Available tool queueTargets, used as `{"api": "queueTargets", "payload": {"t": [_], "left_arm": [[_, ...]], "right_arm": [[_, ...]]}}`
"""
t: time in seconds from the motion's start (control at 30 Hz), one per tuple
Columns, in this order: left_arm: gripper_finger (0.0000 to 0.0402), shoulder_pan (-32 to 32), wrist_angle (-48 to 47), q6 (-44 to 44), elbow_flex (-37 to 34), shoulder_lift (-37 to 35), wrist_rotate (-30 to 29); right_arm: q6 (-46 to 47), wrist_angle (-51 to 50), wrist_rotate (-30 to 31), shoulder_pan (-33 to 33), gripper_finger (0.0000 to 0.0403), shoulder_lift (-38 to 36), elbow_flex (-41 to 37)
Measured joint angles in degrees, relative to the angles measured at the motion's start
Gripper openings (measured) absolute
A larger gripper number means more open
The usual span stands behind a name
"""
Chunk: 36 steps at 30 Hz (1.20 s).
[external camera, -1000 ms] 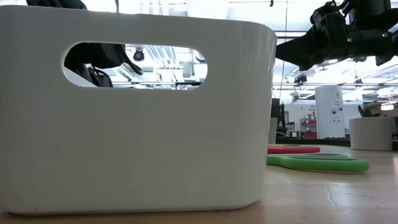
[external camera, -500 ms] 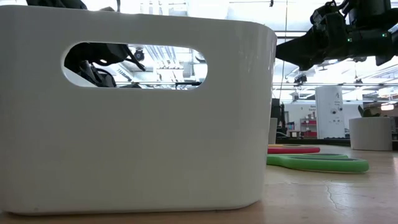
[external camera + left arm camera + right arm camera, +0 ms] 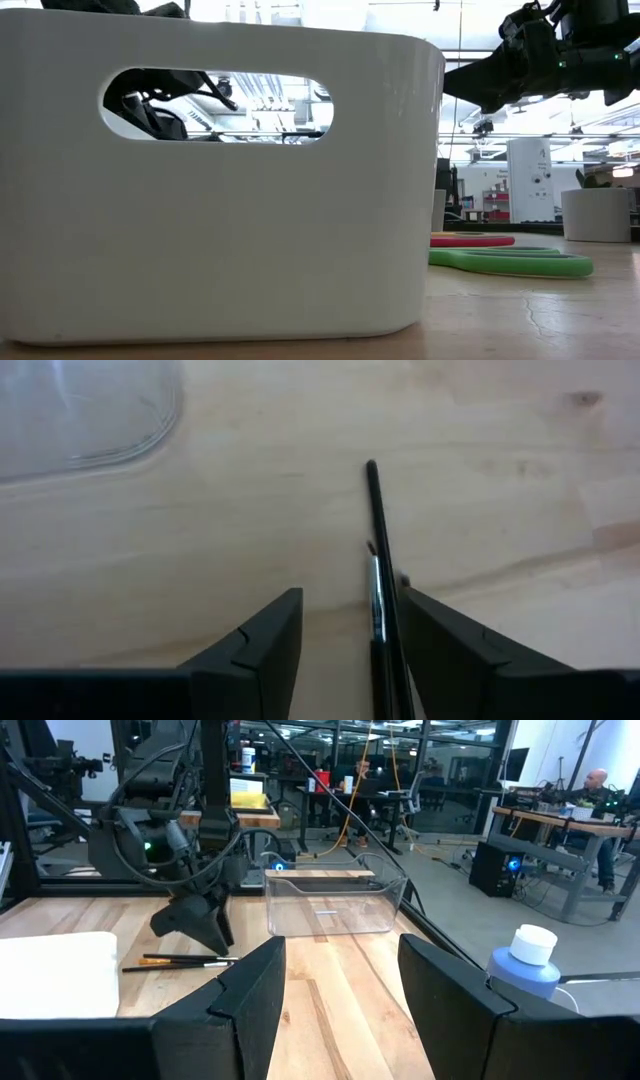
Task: Pick & Place Paint Supplies
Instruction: Put the left silver liner brush into the gray bin
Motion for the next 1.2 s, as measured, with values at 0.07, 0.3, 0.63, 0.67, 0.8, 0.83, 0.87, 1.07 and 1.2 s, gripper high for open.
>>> {"api": "queueTargets", "payload": {"t": [0.07,0.3,0.63,0.67,0.8,0.83,0.87,1.07,1.2], "left_arm": [[0.0175,-0.4,-2.2,-0.1,1.2,-0.1,0.0],[0.0175,-1.5,-4.0,0.4,3.0,0.3,-0.4],[0.0175,-2.3,-3.4,-0.8,2.3,1.2,-0.2],[0.0175,-2.3,-3.3,-0.3,2.3,1.2,-0.2],[0.0174,-2.3,-3.2,0.9,2.3,2.0,-0.2],[0.0174,-2.3,-2.9,0.9,2.3,2.4,-0.2],[0.0174,-2.3,-2.6,0.9,2.3,2.8,-0.1],[0.0174,-2.3,-1.4,1.7,2.5,5.4,0.2],[0.0174,-2.3,-1.0,1.7,2.5,5.6,0.3]], "right_arm": [[0.0,0.0,0.0,0.0,0.0193,0.0,0.0],[0.0,0.0,0.0,0.0,0.0193,0.0,0.0],[0.0,0.0,0.0,0.0,0.0193,0.0,0.0],[0.0,0.0,0.0,0.0,0.0193,0.0,0.0],[0.0,0.0,0.0,0.0,0.0193,0.0,0.0],[0.0,0.0,0.0,0.0,0.0193,0.0,0.0],[0.0,0.0,0.0,0.0,0.0193,0.0,0.0],[0.0,0.0,0.0,0.0,0.0193,0.0,0.0],[0.0,0.0,0.0,0.0,0.0193,0.0,0.0]]}}
